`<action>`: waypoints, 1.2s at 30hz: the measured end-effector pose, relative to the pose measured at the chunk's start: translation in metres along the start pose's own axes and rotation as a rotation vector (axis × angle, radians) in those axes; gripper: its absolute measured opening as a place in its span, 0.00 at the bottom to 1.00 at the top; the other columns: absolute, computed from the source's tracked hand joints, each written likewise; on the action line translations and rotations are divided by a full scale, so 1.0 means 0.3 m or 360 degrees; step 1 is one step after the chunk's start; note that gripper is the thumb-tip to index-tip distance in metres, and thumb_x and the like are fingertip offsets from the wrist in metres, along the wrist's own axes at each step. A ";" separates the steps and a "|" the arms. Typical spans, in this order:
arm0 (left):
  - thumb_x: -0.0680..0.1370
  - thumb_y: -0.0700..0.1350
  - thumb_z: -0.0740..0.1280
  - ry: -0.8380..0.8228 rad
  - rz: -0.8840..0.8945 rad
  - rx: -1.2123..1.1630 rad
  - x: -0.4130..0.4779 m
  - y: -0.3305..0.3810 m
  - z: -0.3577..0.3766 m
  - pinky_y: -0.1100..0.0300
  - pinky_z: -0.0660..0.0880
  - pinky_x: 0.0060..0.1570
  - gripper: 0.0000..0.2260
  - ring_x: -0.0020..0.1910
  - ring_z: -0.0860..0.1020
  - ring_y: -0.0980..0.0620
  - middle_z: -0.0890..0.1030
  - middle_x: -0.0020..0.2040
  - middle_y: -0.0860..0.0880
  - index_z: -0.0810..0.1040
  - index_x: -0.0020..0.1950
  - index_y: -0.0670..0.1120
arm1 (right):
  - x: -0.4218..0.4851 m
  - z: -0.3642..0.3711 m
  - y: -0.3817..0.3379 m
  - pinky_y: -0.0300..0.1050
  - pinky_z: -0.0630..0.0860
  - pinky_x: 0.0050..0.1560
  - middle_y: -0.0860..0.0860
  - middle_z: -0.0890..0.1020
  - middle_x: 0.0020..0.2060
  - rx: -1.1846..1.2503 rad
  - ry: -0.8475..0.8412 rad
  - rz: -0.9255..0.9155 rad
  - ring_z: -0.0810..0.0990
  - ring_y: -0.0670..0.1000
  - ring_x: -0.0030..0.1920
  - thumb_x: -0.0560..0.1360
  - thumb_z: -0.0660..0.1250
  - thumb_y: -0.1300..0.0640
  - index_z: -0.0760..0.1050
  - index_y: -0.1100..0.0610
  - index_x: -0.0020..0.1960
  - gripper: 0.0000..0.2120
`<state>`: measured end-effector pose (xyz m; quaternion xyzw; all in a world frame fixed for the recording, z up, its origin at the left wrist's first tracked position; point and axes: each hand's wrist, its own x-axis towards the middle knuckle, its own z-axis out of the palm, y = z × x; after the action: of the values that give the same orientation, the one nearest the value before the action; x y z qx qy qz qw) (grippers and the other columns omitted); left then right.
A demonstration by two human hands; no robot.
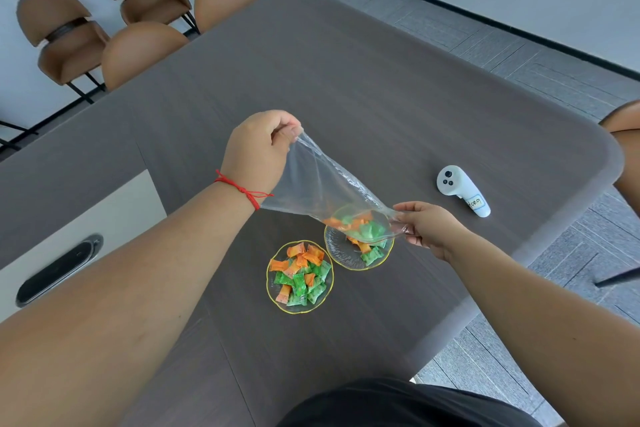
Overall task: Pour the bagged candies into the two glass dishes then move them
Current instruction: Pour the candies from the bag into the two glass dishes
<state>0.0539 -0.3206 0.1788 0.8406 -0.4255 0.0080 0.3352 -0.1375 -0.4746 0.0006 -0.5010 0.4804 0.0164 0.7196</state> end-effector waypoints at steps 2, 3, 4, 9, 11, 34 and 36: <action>0.77 0.43 0.63 0.0015 0.0030 -0.0036 0.008 0.025 0.010 0.63 0.74 0.45 0.06 0.39 0.79 0.52 0.81 0.39 0.50 0.80 0.48 0.45 | -0.001 -0.003 -0.001 0.40 0.72 0.37 0.49 0.82 0.38 0.0018 0.0000 0.0003 0.78 0.43 0.31 0.75 0.68 0.62 0.77 0.52 0.50 0.07; 0.77 0.43 0.64 0.0018 0.0038 -0.0054 0.012 0.037 0.015 0.67 0.73 0.44 0.06 0.38 0.79 0.53 0.80 0.39 0.52 0.80 0.48 0.45 | -0.001 -0.005 -0.001 0.40 0.72 0.36 0.50 0.82 0.38 0.0025 -0.0001 0.0006 0.77 0.43 0.31 0.75 0.68 0.62 0.77 0.52 0.50 0.07; 0.76 0.44 0.64 0.0017 0.0046 -0.0067 0.016 0.046 0.020 0.68 0.72 0.43 0.06 0.37 0.78 0.55 0.80 0.39 0.52 0.79 0.49 0.45 | 0.000 -0.008 -0.001 0.40 0.72 0.36 0.51 0.82 0.39 0.0031 0.0000 0.0010 0.77 0.44 0.32 0.75 0.68 0.62 0.78 0.52 0.50 0.07; 0.76 0.45 0.64 0.0003 0.0081 -0.0070 0.027 0.076 0.037 0.66 0.72 0.42 0.06 0.36 0.77 0.53 0.80 0.39 0.51 0.79 0.47 0.45 | 0.016 -0.029 0.007 0.40 0.72 0.34 0.49 0.83 0.37 0.0026 0.0044 0.0028 0.76 0.44 0.30 0.75 0.67 0.61 0.79 0.53 0.53 0.08; 0.76 0.46 0.64 -0.0009 0.0054 -0.0071 0.031 0.076 0.045 0.65 0.73 0.41 0.06 0.36 0.77 0.53 0.81 0.39 0.51 0.79 0.46 0.45 | 0.022 -0.036 0.011 0.39 0.71 0.32 0.49 0.82 0.35 0.0031 0.0061 0.0040 0.75 0.44 0.30 0.76 0.66 0.62 0.79 0.54 0.53 0.08; 0.75 0.36 0.63 -0.0136 0.0625 0.0399 -0.029 -0.178 -0.107 0.61 0.73 0.54 0.08 0.49 0.77 0.51 0.83 0.50 0.42 0.82 0.46 0.39 | 0.123 -0.033 -0.225 0.33 0.72 0.46 0.41 0.80 0.36 0.0302 0.0611 -0.0846 0.78 0.41 0.40 0.72 0.72 0.57 0.74 0.47 0.52 0.12; 0.75 0.36 0.66 -0.0082 0.0542 0.0501 -0.067 -0.277 -0.083 0.55 0.76 0.54 0.06 0.49 0.80 0.47 0.83 0.52 0.43 0.82 0.48 0.40 | 0.165 0.002 -0.258 0.37 0.73 0.49 0.42 0.81 0.37 0.0224 0.0594 -0.0883 0.78 0.44 0.41 0.72 0.73 0.55 0.73 0.44 0.51 0.12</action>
<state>0.1077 -0.2578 0.1460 0.7985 -0.5630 0.1093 0.1827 -0.0714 -0.5354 0.0202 -0.5561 0.4491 -0.3053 0.6292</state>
